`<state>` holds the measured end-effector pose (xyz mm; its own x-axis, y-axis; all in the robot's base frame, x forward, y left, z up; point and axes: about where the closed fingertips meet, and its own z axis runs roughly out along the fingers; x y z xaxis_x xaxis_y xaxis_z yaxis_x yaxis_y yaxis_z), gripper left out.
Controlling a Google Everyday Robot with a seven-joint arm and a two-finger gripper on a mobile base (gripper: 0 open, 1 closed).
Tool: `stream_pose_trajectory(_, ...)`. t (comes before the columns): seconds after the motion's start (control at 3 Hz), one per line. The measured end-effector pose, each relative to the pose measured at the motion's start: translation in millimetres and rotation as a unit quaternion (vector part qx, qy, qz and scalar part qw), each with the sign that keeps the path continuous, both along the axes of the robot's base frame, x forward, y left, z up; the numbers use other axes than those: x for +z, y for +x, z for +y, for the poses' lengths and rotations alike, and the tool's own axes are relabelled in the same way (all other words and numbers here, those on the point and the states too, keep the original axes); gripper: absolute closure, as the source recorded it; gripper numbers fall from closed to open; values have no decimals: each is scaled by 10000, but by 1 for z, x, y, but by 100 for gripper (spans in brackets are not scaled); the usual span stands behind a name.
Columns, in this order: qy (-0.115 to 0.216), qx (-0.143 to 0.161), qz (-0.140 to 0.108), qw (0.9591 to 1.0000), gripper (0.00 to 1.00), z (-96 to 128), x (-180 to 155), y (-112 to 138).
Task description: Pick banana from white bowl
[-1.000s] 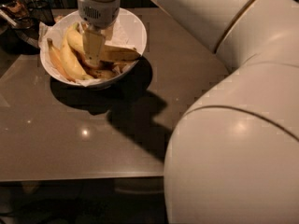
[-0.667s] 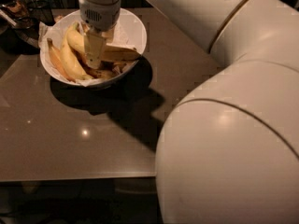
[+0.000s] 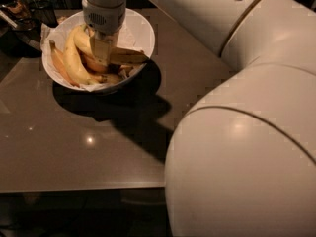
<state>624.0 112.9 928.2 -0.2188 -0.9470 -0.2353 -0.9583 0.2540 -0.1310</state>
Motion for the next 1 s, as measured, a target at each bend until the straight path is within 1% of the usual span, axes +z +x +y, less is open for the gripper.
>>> stream_pose_trajectory(0.33, 0, 0, 0, 10000, 96, 0, 0, 0)
stream_pose_trajectory(0.67, 9, 1, -5, 10000, 100, 0, 0, 0)
stream_pose_trajectory(1.0, 154, 124, -260, 9995, 100, -2, 20, -12)
